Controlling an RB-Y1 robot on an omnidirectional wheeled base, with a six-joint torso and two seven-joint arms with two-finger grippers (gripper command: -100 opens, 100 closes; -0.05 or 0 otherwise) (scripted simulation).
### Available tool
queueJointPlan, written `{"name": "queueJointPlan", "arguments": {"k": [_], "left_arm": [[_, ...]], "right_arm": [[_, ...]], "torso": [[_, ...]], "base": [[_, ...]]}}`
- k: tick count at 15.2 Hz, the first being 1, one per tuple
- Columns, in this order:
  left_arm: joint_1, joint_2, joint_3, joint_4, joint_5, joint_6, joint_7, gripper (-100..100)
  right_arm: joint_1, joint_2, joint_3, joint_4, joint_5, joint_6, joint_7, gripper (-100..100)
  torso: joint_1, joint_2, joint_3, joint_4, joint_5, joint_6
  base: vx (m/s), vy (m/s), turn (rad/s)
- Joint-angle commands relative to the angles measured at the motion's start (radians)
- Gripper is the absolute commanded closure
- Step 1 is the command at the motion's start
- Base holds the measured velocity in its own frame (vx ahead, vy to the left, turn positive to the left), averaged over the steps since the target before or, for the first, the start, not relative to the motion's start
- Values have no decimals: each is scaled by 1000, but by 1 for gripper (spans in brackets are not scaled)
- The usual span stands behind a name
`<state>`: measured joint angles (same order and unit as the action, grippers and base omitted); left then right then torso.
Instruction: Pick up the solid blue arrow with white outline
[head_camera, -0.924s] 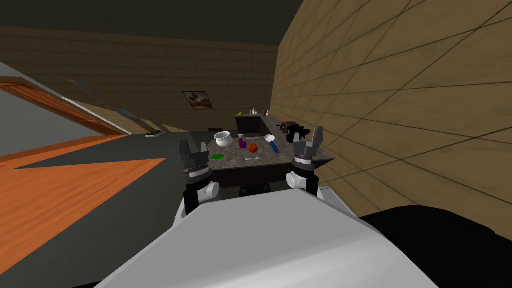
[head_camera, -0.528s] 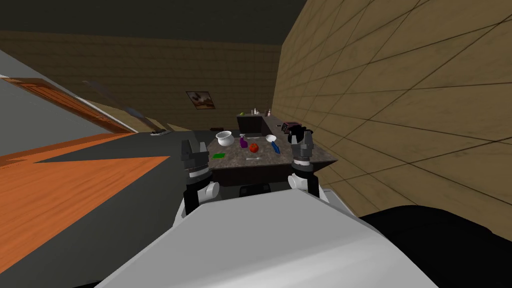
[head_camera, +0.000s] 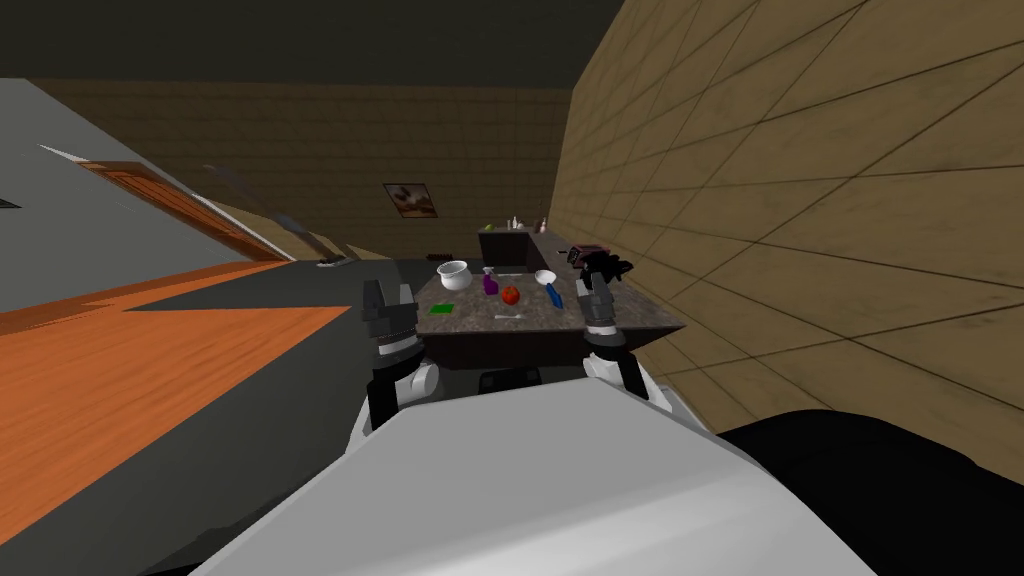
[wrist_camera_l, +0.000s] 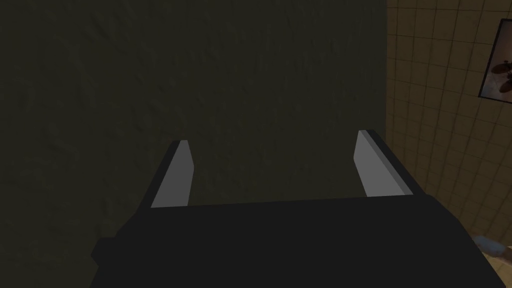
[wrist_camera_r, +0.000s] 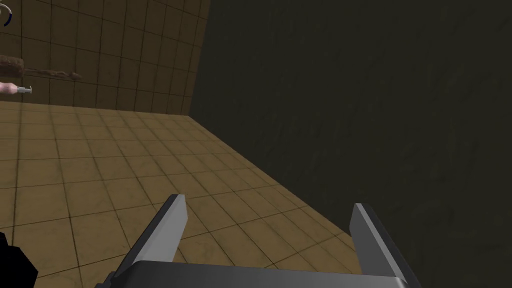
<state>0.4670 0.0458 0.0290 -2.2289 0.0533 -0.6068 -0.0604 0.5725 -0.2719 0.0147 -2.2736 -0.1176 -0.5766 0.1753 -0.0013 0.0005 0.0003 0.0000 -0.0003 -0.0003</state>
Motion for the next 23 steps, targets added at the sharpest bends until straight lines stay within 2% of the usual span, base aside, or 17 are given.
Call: {"name": "queueJointPlan", "arguments": {"k": [1, 2, 3, 5, 6, 8, 9, 12, 13, 16, 17, 19, 20, 21, 23], "left_arm": [[0, 0, 0, 0, 0, 0, 0, 0], [0, 0, 0, 0, 0, 0, 0, 0], [0, 0, 0, 0, 0, 0, 0, 0], [0, 0, 0, 0, 0, 0, 0, 0], [0, 0, 0, 0, 0, 0, 0, 0], [0, 0, 0, 0, 0, 0, 0, 0], [0, 0, 0, 0, 0, 0, 0, 0], [0, 0, 0, 0, 0, 0, 0, 0], [0, 0, 0, 0, 0, 0, 0, 0], [0, 0, 0, 0, 0, 0, 0, 0], [0, 0, 0, 0, 0, 0, 0, 0], [0, 0, 0, 0, 0, 0, 0, 0], [0, 0, 0, 0, 0, 0, 0, 0], [0, 0, 0, 0, 0, 0, 0, 0], [0, 0, 0, 0, 0, 0, 0, 0]], "right_arm": [[10, -50, 6, 20, -1, -4, 13, -100], [10, -54, 6, 20, -1, -4, 13, -100], [28, -89, 9, 48, -6, -6, 28, -100], [28, -123, 9, 48, -6, -6, 28, -100], [47, -151, 12, 77, -11, -8, 45, -100], [47, -196, 12, 77, -11, -8, 45, -100], [67, -221, 15, 108, -16, -10, 63, -100], [67, -273, 15, 108, -16, -10, 63, -100], [89, -306, 19, 141, -22, -13, 82, -100], [89, -355, 19, 141, -22, -13, 82, -100], [112, -389, 23, 176, -28, -15, 101, -100], [112, -434, 23, 176, -28, -15, 101, -100], [112, -439, 23, 176, -28, -15, 101, -100], [137, -473, 27, 212, -34, -18, 122, -100], [137, -517, 27, 212, -34, -18, 122, -100]], "torso": [[0, 0, 0, 0, 0, 0], [0, 0, 0, 0, 0, 0], [0, 0, 0, 0, 0, 0], [0, 0, 0, 0, 0, 0], [0, 0, 0, 0, 0, 0], [0, 0, 0, 0, 0, 0], [0, 0, 0, 0, 0, 0], [0, 0, 0, 0, 0, 0], [0, 0, 0, 0, 0, 0], [0, 0, 0, 0, 0, 0], [0, 0, 0, 0, 0, 0], [0, 0, 0, 0, 0, 0], [0, 0, 0, 0, 0, 0], [0, 0, 0, 0, 0, 0], [0, 0, 0, 0, 0, 0]], "base": [[-9, -10, 111], [-8, -10, 31], [-8, -11, 97], [-10, -13, 74], [-7, -10, 121], [-8, -13, 87], [-12, -13, 117], [-10, -13, 59], [-8, -10, 122], [-9, -13, 68], [-8, -7, 111], [-11, -13, 100], [-6, -10, 13], [-11, -9, 159], [-13, -16, 106]]}}
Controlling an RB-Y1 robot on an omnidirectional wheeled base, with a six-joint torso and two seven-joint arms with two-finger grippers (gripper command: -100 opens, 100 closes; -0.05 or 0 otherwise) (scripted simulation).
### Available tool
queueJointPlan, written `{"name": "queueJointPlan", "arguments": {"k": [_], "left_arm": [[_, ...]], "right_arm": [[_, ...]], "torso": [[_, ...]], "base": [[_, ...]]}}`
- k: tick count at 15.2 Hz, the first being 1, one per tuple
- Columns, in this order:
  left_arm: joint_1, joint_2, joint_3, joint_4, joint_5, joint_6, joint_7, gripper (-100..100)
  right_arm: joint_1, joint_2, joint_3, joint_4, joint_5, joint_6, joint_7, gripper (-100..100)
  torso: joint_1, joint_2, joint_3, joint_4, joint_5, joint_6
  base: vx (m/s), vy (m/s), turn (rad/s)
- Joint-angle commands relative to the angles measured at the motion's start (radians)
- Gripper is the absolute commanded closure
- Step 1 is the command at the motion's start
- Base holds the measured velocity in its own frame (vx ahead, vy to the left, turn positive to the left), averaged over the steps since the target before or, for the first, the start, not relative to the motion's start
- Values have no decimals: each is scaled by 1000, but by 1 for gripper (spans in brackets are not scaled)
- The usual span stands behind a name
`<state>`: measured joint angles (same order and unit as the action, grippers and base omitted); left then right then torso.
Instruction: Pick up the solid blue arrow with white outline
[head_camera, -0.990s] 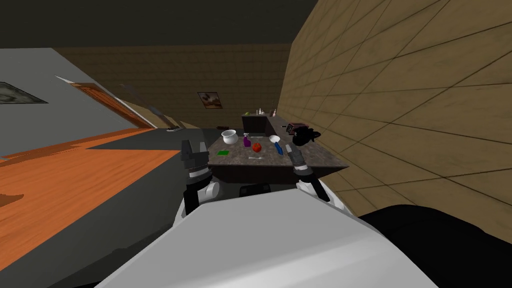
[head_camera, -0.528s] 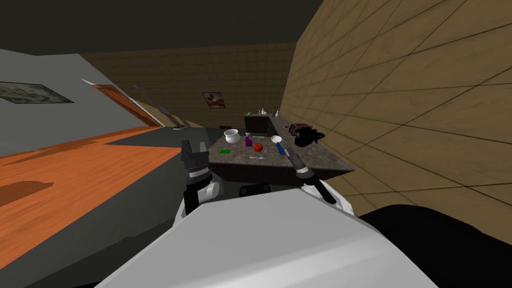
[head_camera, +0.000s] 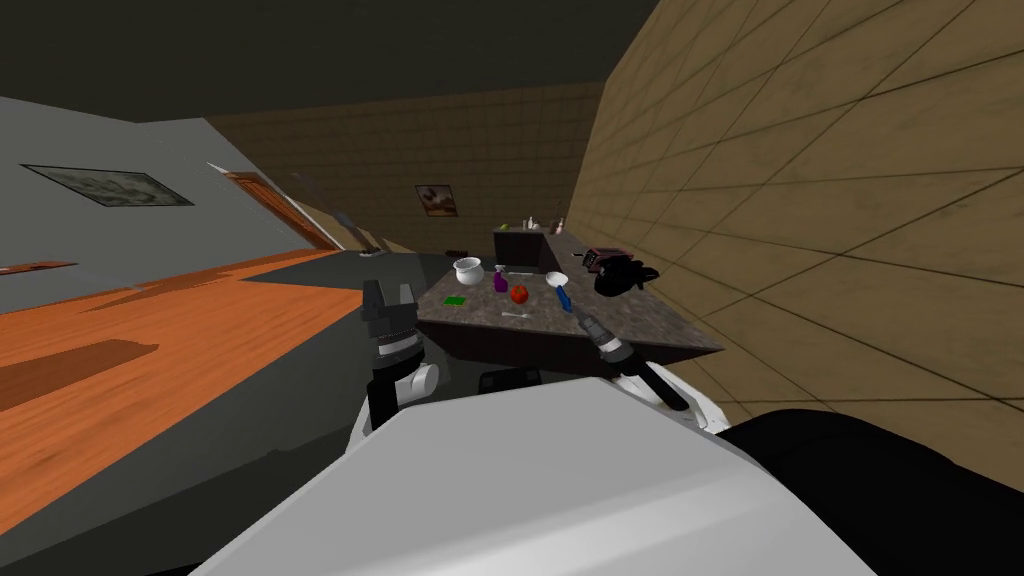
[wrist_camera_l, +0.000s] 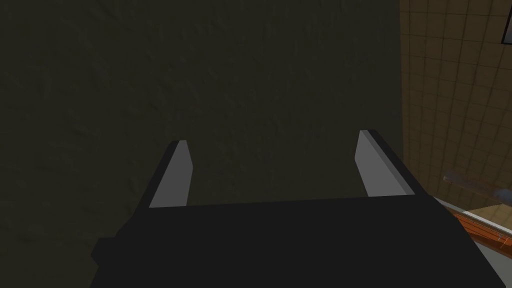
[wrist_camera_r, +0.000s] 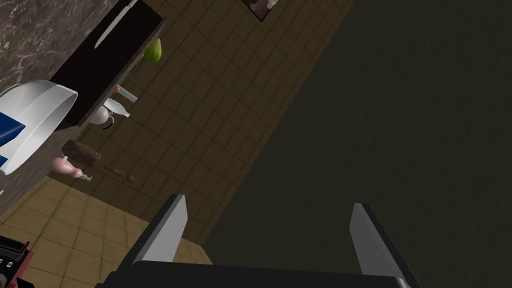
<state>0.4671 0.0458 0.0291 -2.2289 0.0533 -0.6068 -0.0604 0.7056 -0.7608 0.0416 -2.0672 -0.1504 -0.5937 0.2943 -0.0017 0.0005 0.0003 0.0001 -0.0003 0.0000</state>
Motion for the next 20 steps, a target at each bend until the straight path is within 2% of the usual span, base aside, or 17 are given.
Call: {"name": "queueJointPlan", "arguments": {"k": [1, 2, 5, 6, 9, 10, 11, 14, 15, 18, 19, 20], "left_arm": [[0, 0, 0, 0, 0, 0, 0, 0], [0, 0, 0, 0, 0, 0, 0, 0], [0, 0, 0, 0, 0, 0, 0, 0], [0, 0, 0, 0, 0, 0, 0, 0], [0, 0, 0, 0, 0, 0, 0, 0], [0, 0, 0, 0, 0, 0, 0, 0], [0, 0, 0, 0, 0, 0, 0, 0], [0, 0, 0, 0, 0, 0, 0, 0], [0, 0, 0, 0, 0, 0, 0, 0], [0, 0, 0, 0, 0, 0, 0, 0], [0, 0, 0, 0, 0, 0, 0, 0], [0, 0, 0, 0, 0, 0, 0, 0]], "right_arm": [[4, -38, 0, 6, -1, -1, 3, -100], [29, -68, 4, 44, -8, -4, 24, -100], [29, -129, 4, 44, -8, -4, 24, -100], [56, -153, 8, 82, -15, -7, 46, -100], [56, -220, 8, 82, -15, -7, 46, -100], [56, -222, 8, 82, -15, -7, 46, -100], [83, -258, 12, 122, -22, -10, 69, -100], [83, -317, 12, 122, -22, -10, 69, -100], [111, -344, 17, 162, -29, -14, 92, -100], [111, -408, 17, 162, -29, -14, 92, -100], [111, -414, 17, 162, -29, -14, 92, -100], [140, -448, 21, 203, -36, -17, 116, -100]], "torso": [[0, 0, 0, 0, 0, 0], [0, 0, 0, 0, 0, 0], [0, 0, 0, 0, 0, 0], [0, 0, 0, 0, 0, 0], [0, 1, 0, 0, 0, 0], [0, 0, 0, 0, 0, 0], [1, -1, 0, 0, 0, 0], [0, 0, 0, 0, 0, 0], [0, 0, 0, 0, 0, 0], [-1, 0, 0, 0, 0, 0], [0, 0, 0, 0, 0, 0], [1, -1, 0, 0, 0, 0]], "base": [[-7, -11, -17], [-11, -14, 117], [-14, -16, 77], [-22, -18, 111], [-18, -17, 82], [0, 0, 0], [-18, -12, 88], [-18, -19, 78], [-27, -21, 129], [-19, -19, 81], [0, 0, 0], [-21, -12, 107]]}}
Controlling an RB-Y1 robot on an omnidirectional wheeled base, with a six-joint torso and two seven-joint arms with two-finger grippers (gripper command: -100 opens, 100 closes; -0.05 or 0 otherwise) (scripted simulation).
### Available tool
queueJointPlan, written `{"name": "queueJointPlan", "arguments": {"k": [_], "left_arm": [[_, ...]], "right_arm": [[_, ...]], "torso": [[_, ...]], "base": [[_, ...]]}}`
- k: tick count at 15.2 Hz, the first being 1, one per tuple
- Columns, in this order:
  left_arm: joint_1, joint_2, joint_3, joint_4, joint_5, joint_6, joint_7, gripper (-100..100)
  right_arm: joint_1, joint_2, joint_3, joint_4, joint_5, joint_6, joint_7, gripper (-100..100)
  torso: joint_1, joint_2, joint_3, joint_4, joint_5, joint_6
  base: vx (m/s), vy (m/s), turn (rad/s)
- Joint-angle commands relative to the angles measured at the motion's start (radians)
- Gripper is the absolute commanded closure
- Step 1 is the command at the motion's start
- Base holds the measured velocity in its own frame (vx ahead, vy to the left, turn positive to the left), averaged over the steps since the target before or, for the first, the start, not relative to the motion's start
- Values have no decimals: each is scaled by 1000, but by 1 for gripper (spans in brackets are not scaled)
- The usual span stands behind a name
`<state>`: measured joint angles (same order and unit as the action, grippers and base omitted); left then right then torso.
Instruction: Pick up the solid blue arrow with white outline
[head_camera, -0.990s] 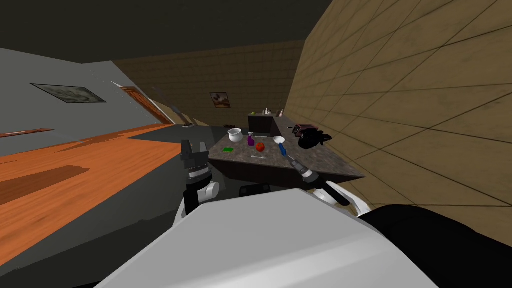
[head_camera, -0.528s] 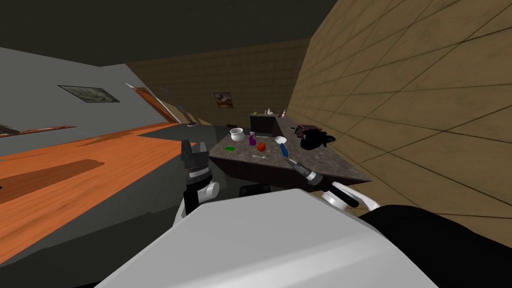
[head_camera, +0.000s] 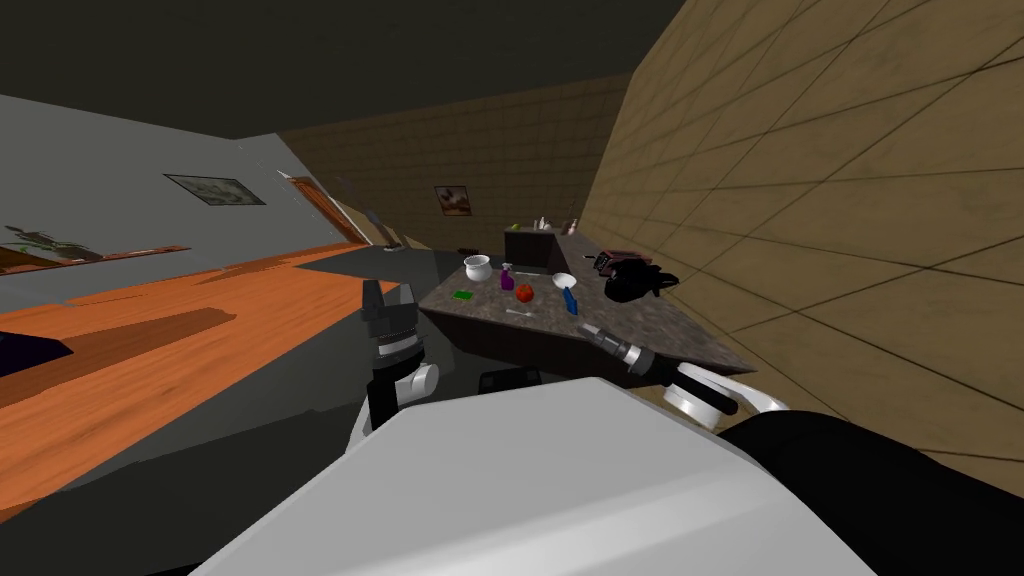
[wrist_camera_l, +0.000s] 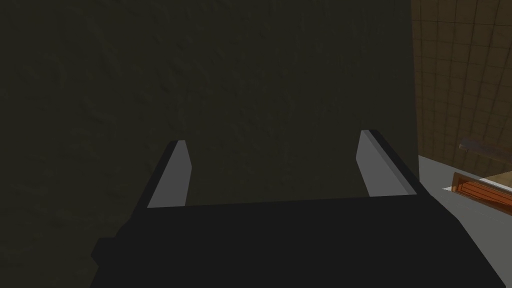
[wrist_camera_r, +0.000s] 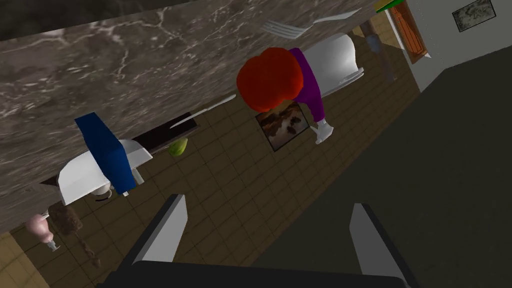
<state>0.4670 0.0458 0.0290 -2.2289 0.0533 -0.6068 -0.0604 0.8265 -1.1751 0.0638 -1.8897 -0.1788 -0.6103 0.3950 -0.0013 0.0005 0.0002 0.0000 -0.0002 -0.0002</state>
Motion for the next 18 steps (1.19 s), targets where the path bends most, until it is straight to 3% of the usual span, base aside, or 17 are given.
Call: {"name": "queueJointPlan", "arguments": {"k": [1, 4, 5, 9, 10, 14, 15, 18], "left_arm": [[0, 0, 0, 0, 0, 0, 0, 0], [0, 0, 0, 0, 0, 0, 0, 0], [0, 0, 0, 0, 0, 0, 0, 0], [0, 0, 0, 0, 0, 0, 0, 0], [0, 0, 0, 0, 0, 0, 0, 0], [0, 0, 0, 0, 0, 0, 0, 0], [0, 0, 0, 0, 0, 0, 0, 0], [0, 0, 0, 0, 0, 0, 0, 0]], "right_arm": [[19, -50, -1, 25, -7, 0, 15, -100], [19, -97, -1, 25, -7, 0, 15, -100], [48, -133, 4, 67, -15, -4, 39, -100], [48, -196, 4, 67, -15, -4, 39, -100], [78, -233, 9, 108, -22, -7, 63, -100], [78, -295, 9, 108, -22, -7, 63, -100], [108, -331, 13, 149, -29, -11, 87, -100], [108, -394, 13, 149, -29, -11, 87, -100]], "torso": [[0, 0, 0, 0, 0, 0], [0, 0, 0, 0, 0, 0], [1, -1, 0, 0, 0, 0], [0, -1, 0, 0, 0, 0], [1, -1, 0, 0, 0, 0], [-1, 0, 0, 0, 0, 0], [0, -1, 0, 0, 0, 0], [-1, 0, 0, 0, 0, 0]], "base": [[-31, -26, 150], [-8, -9, 35], [-22, -15, 116], [-15, -14, 70], [-16, -10, 90], [-16, -18, 70], [-20, -15, 111], [-19, -19, 93]]}}
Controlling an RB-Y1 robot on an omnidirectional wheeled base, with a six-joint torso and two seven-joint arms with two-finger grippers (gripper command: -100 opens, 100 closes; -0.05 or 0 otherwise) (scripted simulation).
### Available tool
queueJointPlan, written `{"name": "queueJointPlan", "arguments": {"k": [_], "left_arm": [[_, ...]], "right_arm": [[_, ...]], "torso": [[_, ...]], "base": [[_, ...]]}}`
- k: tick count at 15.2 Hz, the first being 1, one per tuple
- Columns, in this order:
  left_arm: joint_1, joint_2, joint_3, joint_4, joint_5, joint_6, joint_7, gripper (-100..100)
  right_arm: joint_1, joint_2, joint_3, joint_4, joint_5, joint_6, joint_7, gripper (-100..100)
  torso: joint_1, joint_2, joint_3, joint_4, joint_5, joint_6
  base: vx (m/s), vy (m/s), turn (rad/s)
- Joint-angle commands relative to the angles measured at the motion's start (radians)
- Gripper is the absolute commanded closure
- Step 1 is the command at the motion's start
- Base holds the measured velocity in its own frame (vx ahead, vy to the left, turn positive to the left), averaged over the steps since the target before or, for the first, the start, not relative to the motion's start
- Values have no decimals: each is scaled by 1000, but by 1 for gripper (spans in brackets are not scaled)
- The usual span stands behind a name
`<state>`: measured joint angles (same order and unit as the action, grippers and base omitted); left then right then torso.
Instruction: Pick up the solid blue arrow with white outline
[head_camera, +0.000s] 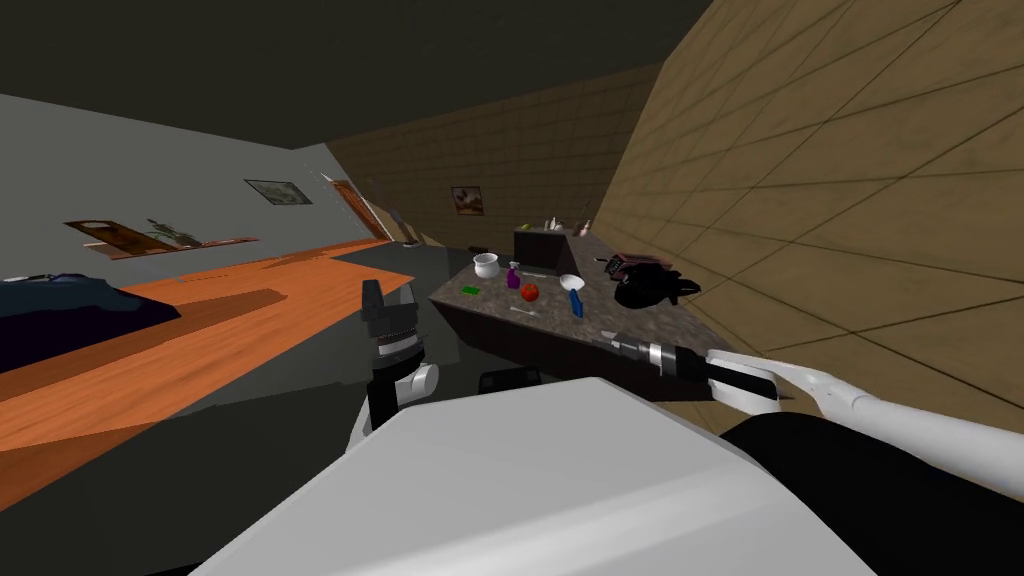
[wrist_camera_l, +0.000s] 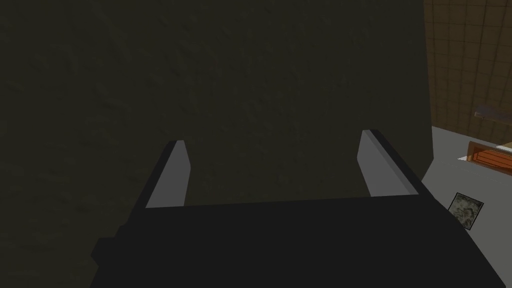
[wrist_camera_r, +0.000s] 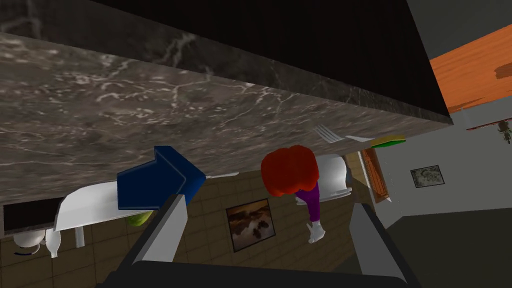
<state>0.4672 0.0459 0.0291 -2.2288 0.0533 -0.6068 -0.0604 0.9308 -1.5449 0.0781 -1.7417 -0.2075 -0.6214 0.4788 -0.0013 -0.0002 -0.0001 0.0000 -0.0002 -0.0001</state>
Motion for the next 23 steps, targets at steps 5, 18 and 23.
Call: {"name": "queueJointPlan", "arguments": {"k": [5, 18, 23], "left_arm": [[0, 0, 0, 0, 0, 0, 0, 0], [0, 0, 0, 0, 0, 0, 0, 0], [0, 0, 0, 0, 0, 0, 0, 0]], "right_arm": [[34, -123, 4, 43, -8, -3, 27, -100], [125, -413, 18, 164, -29, -14, 98, -100], [155, -507, 23, 203, -36, -18, 121, -100]], "torso": [[0, 0, 0, 0, 0, 0], [0, 0, 0, 0, 0, 0], [0, 0, 0, 0, 0, -1]], "base": [[-15, -15, 76], [-16, -14, 87], [-13, -13, 66]]}}
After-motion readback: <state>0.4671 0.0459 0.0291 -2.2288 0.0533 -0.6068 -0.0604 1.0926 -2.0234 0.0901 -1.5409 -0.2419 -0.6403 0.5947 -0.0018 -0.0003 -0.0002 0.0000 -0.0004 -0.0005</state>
